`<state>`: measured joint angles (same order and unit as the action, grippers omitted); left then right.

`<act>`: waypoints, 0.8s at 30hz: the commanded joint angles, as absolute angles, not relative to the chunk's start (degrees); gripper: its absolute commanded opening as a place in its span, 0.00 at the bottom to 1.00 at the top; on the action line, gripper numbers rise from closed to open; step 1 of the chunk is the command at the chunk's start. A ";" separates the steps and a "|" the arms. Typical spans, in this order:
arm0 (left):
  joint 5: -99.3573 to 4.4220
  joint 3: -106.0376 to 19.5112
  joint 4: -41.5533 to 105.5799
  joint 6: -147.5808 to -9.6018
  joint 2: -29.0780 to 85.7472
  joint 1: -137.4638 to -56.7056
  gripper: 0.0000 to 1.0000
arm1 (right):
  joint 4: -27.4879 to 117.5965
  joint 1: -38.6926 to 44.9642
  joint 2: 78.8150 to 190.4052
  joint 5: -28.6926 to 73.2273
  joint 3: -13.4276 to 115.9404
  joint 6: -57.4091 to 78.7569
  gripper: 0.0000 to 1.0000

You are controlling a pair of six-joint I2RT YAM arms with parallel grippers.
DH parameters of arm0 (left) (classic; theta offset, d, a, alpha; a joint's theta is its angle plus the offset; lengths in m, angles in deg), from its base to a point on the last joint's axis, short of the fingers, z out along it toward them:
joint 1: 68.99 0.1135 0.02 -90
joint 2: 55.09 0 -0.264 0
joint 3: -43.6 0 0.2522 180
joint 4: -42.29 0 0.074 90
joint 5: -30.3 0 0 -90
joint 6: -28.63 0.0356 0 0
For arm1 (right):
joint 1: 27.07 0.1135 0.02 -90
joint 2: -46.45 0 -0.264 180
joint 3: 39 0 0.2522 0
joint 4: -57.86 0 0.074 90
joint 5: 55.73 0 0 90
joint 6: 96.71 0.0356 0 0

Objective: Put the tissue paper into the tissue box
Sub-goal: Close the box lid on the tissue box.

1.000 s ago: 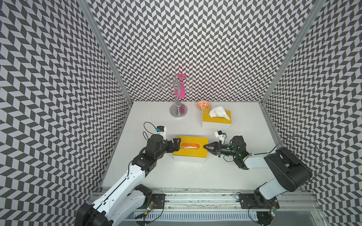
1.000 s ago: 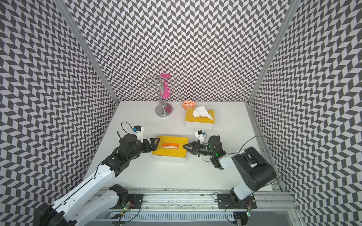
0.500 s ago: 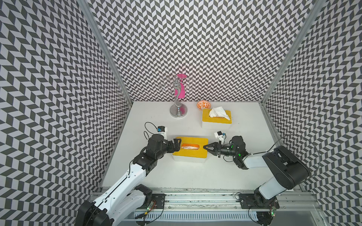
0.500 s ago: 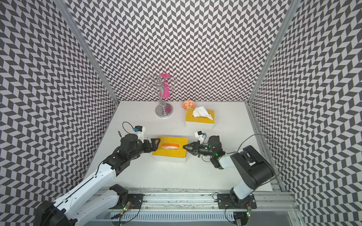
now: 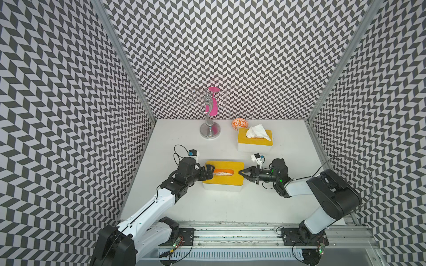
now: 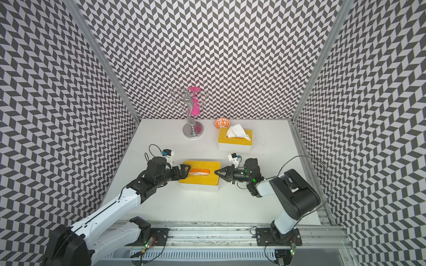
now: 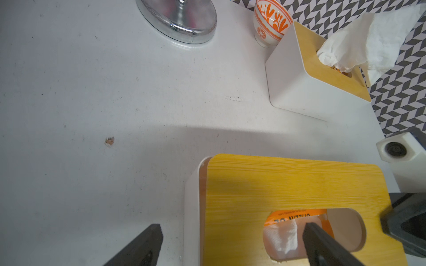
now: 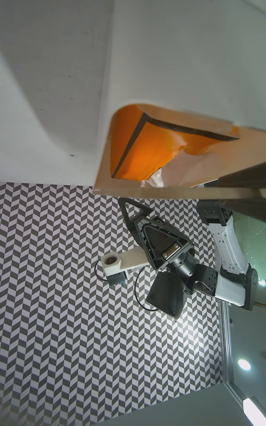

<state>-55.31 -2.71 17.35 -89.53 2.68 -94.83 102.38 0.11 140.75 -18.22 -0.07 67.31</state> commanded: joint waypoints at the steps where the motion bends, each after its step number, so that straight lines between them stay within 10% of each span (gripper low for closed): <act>1: -54.81 -3.16 17.97 -89.41 2.74 -94.74 0.99 | 105.54 0.03 141.87 -20.20 1.55 67.20 0.00; 24: -53.43 -3.52 17.20 -88.98 5.72 -94.00 0.91 | 105.45 -0.46 147.16 -23.96 4.42 67.17 0.00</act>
<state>-54.29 -2.71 17.29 -89.47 5.24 -94.33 103.74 -0.30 146.04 -22.29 3.56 67.29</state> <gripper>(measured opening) 0.910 0.086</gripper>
